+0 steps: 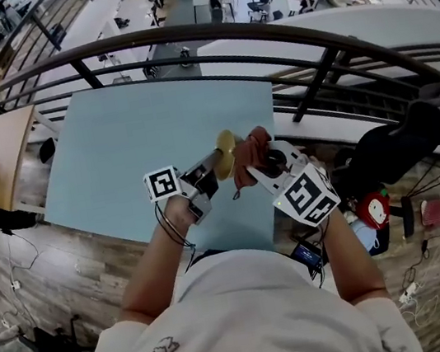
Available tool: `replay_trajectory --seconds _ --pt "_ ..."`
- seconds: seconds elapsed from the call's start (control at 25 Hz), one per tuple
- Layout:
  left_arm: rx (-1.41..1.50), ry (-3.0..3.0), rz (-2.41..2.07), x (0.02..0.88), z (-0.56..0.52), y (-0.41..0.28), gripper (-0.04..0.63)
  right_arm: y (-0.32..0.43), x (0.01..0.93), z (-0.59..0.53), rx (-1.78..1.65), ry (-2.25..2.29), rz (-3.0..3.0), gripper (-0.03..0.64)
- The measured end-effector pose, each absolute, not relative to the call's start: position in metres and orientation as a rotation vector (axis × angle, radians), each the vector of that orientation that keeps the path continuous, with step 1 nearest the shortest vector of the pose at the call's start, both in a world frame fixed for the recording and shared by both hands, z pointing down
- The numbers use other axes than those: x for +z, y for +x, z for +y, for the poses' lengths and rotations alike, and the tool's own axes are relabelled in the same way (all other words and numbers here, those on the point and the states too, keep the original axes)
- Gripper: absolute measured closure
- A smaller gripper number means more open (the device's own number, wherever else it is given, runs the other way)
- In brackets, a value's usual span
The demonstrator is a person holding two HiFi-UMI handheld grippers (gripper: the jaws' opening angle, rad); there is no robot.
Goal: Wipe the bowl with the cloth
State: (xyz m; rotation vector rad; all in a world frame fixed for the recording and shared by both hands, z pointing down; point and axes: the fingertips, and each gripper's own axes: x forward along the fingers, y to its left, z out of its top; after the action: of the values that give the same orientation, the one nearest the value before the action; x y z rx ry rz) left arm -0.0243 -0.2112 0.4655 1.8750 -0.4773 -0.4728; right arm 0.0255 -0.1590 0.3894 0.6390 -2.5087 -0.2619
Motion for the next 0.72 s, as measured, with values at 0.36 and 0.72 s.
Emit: replay_trajectory --seconds 0.36,0.72 --pt "-0.459 1.9 -0.403 0.472 -0.172 0.019 0.574 0.059 0.371 -0.147 -0.199 0.494 -2.695 0.525" --pt "-0.578 1.984 -0.202 0.431 -0.143 0.057 0.574 0.078 0.353 -0.155 -0.111 0.42 -2.83 0.525"
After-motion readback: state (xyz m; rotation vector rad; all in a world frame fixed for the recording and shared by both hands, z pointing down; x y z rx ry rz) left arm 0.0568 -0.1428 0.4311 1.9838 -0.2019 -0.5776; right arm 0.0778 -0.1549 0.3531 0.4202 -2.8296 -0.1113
